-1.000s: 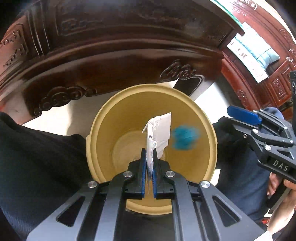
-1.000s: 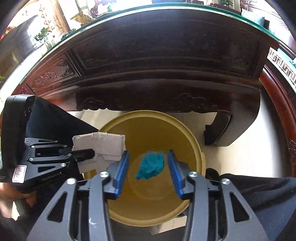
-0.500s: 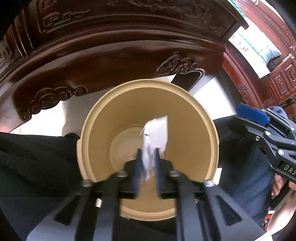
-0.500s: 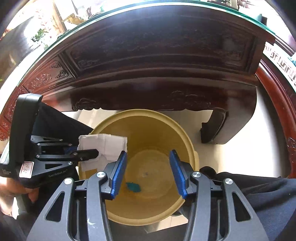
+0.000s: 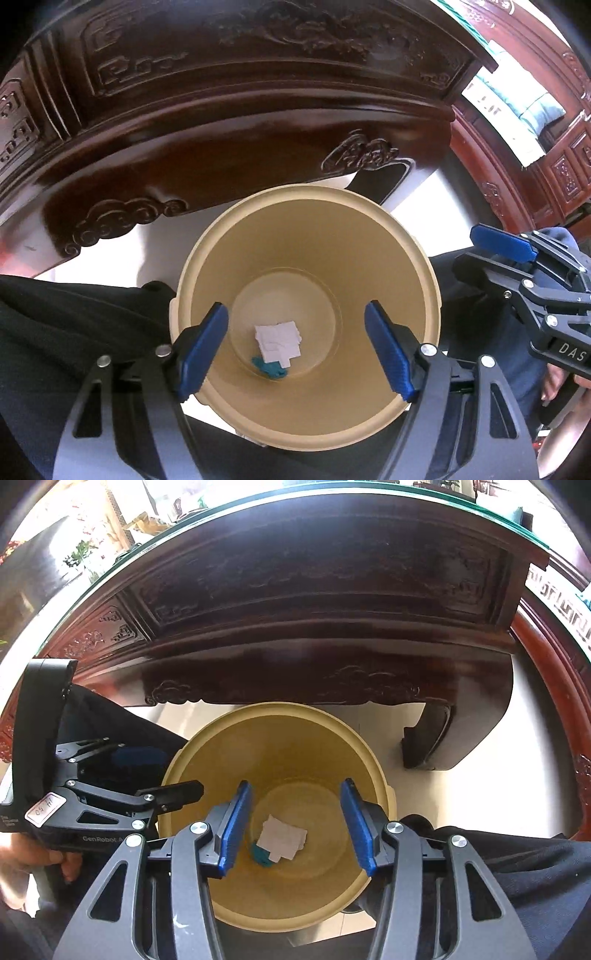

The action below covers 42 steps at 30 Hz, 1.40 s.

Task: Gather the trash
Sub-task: 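Raise both grippers from the bucket back toward the table, then grasp the black sponge block with red top with the right gripper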

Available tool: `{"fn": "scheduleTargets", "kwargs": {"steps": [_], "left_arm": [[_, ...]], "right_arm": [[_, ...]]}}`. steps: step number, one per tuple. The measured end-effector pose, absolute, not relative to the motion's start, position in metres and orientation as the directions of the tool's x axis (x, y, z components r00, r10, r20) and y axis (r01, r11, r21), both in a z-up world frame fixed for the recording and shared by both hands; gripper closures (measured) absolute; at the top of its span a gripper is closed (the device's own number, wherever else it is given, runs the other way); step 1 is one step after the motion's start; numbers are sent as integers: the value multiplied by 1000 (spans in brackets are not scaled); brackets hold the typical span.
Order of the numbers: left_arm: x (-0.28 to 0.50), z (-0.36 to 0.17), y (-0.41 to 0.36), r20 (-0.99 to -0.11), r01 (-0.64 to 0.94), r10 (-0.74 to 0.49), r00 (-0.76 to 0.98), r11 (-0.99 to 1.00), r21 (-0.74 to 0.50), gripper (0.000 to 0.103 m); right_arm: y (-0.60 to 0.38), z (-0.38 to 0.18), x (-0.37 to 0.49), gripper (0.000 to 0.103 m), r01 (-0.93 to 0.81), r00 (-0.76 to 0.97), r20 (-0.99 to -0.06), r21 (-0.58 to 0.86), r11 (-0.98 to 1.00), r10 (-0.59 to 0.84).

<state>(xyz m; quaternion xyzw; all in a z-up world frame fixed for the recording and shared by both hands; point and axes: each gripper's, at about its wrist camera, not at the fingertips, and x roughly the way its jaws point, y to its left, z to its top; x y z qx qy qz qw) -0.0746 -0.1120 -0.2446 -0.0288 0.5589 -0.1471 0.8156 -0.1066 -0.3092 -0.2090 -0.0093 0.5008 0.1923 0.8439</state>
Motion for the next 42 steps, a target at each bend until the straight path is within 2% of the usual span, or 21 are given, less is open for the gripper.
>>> {"fn": "scheduleTargets", "kwargs": {"steps": [10, 16, 24, 28, 32, 34, 36, 42], "left_arm": [[-76, -228, -99, -888, 161, -231, 397, 970, -180, 28], [-77, -177, -77, -811, 105, -183, 556, 983, -150, 28], [-55, -111, -50, -706, 57, -138, 694, 989, -137, 27], [-37, -81, -42, -653, 44, -110, 750, 992, -118, 24], [-15, -56, -34, -620, 24, -88, 780, 994, -111, 22], [-3, -45, -31, -604, 7, -70, 794, 994, -106, 20], [6, -36, -27, -589, -14, -45, 807, 995, -95, 18], [33, -19, -8, -557, -62, 2, 830, 994, -89, 12]], "right_arm": [[-309, -205, -105, 54, -333, 432, -844, 177, 926, 317], [-303, -183, -93, 54, -370, 450, -821, 186, 910, 351], [-289, -125, -63, 54, -438, 533, -746, 158, 885, 398], [-284, -90, -45, 44, -447, 593, -690, 147, 882, 415], [-281, -57, -23, 29, -443, 651, -631, 136, 886, 422], [-276, -45, -12, 27, -439, 672, -607, 134, 889, 424], [-272, -35, 2, 17, -427, 692, -591, 128, 895, 414], [-269, -25, 41, 14, -404, 732, -556, 112, 908, 394]]}}
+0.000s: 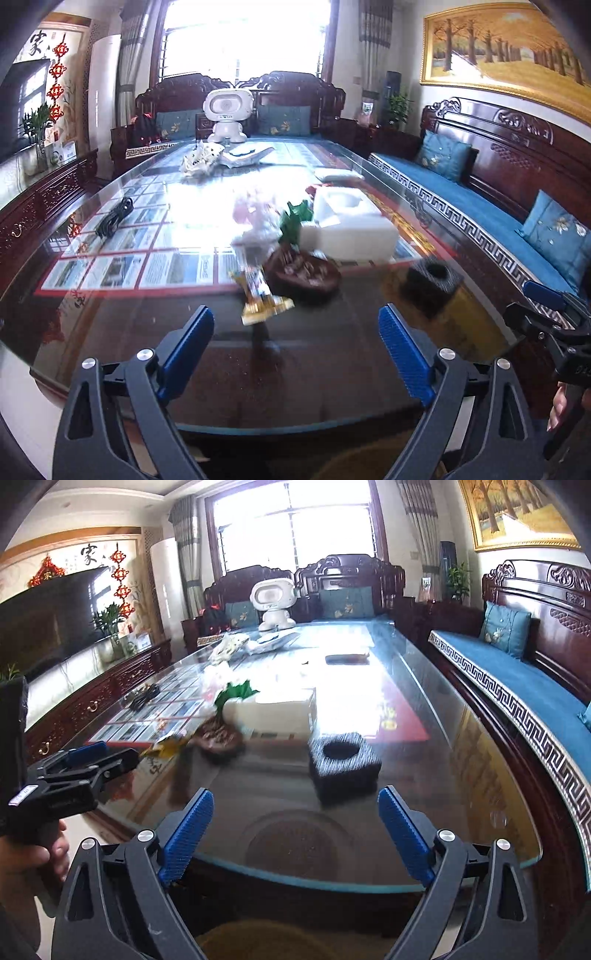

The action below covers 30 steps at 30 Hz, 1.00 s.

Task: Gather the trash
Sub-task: 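Grasp the black sponge block with red top with the right gripper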

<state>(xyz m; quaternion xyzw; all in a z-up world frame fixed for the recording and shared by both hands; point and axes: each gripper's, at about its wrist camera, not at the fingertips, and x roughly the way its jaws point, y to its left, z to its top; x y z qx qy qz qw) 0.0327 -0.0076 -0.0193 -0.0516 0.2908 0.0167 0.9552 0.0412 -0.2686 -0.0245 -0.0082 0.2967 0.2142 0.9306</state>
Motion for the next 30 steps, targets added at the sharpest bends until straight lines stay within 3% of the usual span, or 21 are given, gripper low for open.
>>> {"fn": "scheduleTargets", "kwargs": {"steps": [7, 23, 30], "left_arm": [[64, -28, 0, -578, -85, 15, 816, 992, -95, 6], [96, -56, 25, -638, -172, 57, 768, 978, -119, 6], [102, -62, 22, -652, -160, 39, 757, 979, -127, 6]], "right_arm": [[-268, -37, 81, 13, -379, 717, -590, 117, 918, 371], [-249, -77, 149, 13, -381, 657, -700, 13, 925, 280], [-250, -85, 169, 14, -376, 598, -745, 63, 925, 294]]}}
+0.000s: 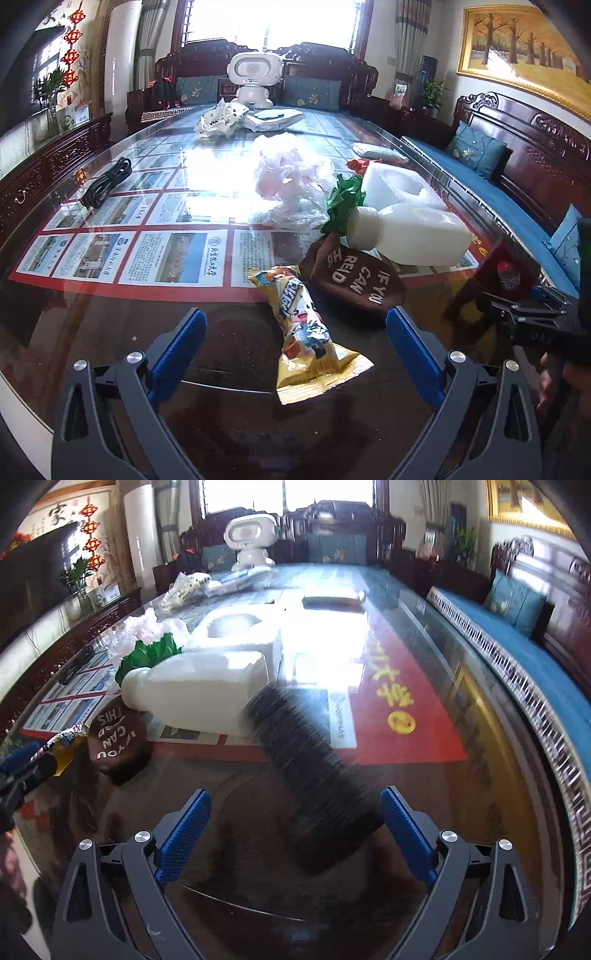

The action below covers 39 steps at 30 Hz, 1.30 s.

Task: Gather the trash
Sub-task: 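Grasp the black sponge block with red top with the right gripper, then grasp the yellow snack wrapper with the left gripper while the right gripper holds the sponge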

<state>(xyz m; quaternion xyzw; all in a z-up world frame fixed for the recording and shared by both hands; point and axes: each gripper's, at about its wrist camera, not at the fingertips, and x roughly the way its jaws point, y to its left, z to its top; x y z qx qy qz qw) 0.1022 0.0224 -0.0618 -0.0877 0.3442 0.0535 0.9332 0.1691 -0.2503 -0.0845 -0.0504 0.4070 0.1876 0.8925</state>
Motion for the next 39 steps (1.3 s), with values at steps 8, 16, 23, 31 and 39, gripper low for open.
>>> {"fn": "scheduleTargets", "kwargs": {"steps": [8, 16, 23, 31, 39], "left_arm": [[103, -63, 19, -653, -145, 24, 757, 981, -132, 6], [102, -61, 17, -652, -136, 19, 758, 982, -130, 6], [103, -62, 18, -656, -141, 26, 754, 982, -124, 6], [101, -64, 19, -661, -143, 25, 750, 982, -125, 6], [98, -65, 19, -660, -147, 29, 750, 981, -124, 6]], "right_arm": [[-261, -75, 173, 14, -338, 615, -737, 74, 938, 281], [-271, -77, 194, 18, -331, 583, -747, 140, 933, 319], [-274, -77, 194, 58, -382, 568, -715, 209, 900, 407], [-263, -73, 185, 66, -443, 575, -689, 191, 876, 441], [-261, -67, 155, 66, -485, 595, -662, 156, 860, 455]]}}
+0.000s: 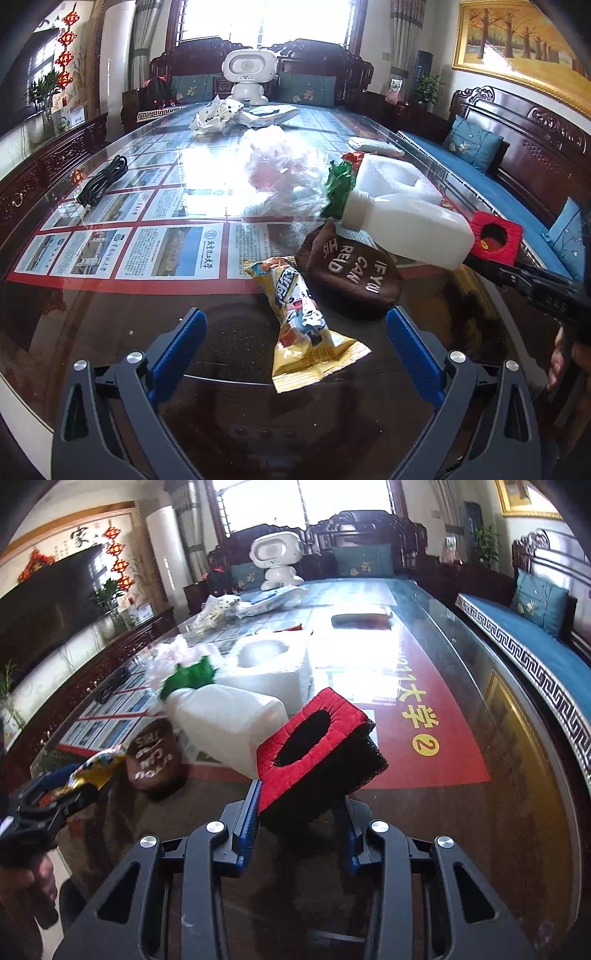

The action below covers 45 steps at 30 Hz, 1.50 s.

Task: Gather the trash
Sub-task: 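Grasp the yellow snack wrapper with the left gripper while the right gripper holds the sponge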

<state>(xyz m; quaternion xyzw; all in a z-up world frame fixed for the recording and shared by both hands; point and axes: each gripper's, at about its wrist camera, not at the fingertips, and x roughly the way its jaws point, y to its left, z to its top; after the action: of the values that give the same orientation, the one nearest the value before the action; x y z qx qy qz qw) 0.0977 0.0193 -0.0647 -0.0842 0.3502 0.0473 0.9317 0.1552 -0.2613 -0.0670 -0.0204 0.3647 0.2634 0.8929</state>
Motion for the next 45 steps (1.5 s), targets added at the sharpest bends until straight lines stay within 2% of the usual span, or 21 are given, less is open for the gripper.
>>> {"fn": "scheduleTargets", "kwargs": {"steps": [8, 13, 14, 16, 19, 27, 34, 45], "left_arm": [[102, -65, 21, -666, -160, 28, 745, 977, -138, 6], [119, -63, 27, -669, -222, 87, 738, 968, -119, 7], [122, -64, 30, -675, -228, 83, 734, 965, -130, 12], [128, -69, 36, -699, -229, 39, 714, 957, -180, 57], [134, -75, 46, -716, -253, 24, 698, 943, -215, 78], [127, -76, 49, -701, -228, -12, 713, 942, -248, 79], [93, -57, 31, -657, -172, -1, 754, 965, -198, 79], [24, -34, -11, -642, -17, -79, 762, 990, -142, 79]], "right_arm": [[-264, -49, 106, 66, -521, 614, -613, 158, 839, 497], [-258, -38, 90, 66, -546, 615, -591, 158, 823, 522], [-257, -37, 88, 66, -549, 615, -587, 160, 821, 526], [-257, -34, 86, 66, -550, 618, -580, 164, 819, 531], [-256, -33, 85, 66, -550, 620, -575, 167, 818, 534], [-253, -32, 79, 66, -559, 619, -571, 163, 813, 540], [-250, -29, 65, 66, -578, 611, -571, 152, 802, 548], [-252, -23, 2, 66, -607, 599, -552, 161, 779, 580]]}}
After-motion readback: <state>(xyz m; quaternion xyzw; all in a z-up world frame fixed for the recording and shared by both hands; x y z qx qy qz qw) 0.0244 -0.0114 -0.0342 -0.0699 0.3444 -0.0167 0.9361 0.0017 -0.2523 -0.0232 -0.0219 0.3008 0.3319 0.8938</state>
